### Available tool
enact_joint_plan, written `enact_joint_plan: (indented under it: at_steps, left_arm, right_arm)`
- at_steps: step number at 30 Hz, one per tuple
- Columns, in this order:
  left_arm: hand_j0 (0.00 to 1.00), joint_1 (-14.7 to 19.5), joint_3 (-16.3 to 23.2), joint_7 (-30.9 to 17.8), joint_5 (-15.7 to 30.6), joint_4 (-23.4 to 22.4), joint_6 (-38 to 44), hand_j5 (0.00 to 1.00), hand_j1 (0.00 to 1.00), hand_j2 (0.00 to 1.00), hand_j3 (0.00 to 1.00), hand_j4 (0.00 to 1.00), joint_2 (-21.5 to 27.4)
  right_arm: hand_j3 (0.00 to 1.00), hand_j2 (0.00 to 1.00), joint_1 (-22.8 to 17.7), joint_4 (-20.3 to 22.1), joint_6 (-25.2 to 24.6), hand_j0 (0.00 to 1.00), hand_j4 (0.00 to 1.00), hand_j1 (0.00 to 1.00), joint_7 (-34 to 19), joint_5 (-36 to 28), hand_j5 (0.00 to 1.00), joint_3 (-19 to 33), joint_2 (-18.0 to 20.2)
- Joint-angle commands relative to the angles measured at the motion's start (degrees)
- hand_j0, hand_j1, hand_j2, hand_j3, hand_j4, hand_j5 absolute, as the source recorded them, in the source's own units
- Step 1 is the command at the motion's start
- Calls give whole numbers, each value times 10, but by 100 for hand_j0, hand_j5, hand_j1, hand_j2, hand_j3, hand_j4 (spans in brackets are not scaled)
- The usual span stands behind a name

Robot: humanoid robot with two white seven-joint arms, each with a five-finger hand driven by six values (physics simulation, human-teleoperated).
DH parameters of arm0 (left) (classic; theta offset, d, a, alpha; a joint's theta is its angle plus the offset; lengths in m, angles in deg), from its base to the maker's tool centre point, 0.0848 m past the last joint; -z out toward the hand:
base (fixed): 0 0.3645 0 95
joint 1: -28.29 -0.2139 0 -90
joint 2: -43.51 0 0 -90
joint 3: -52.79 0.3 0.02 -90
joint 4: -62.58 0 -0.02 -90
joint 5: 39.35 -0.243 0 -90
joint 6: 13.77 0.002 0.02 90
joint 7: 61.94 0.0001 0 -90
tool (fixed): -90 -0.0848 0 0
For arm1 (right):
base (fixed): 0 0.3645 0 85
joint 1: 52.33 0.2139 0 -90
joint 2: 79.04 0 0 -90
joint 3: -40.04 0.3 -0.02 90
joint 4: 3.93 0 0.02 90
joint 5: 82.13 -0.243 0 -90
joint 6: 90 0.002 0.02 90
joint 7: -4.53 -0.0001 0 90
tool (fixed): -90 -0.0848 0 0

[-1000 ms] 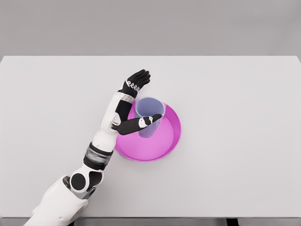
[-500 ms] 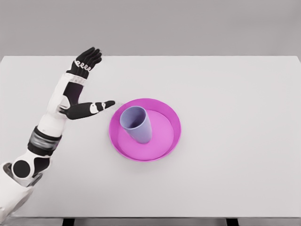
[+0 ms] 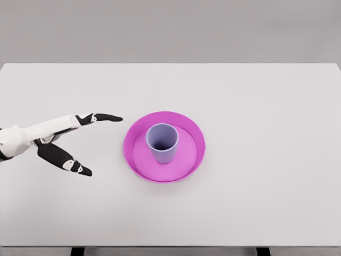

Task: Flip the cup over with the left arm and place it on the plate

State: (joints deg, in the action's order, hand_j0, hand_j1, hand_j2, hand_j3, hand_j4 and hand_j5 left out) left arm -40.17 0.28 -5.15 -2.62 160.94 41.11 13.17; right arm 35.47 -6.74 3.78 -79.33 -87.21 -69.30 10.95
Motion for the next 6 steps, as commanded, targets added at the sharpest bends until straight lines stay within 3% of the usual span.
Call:
enact_joint_plan:
  at_steps: [1,6]
  left_arm:
    - [100,1,-19,-18,51,-12,1,100,100,100,100,100,7]
    - [100,19,-20,-18,74,-50,1,100,100,100,100,100,9]
  right_arm:
    - [100,100,0,0,0,100,100,100,-1,0,100,0,0]
    - [100,100,0,0,0,100,100,100,0,0,100,0,0]
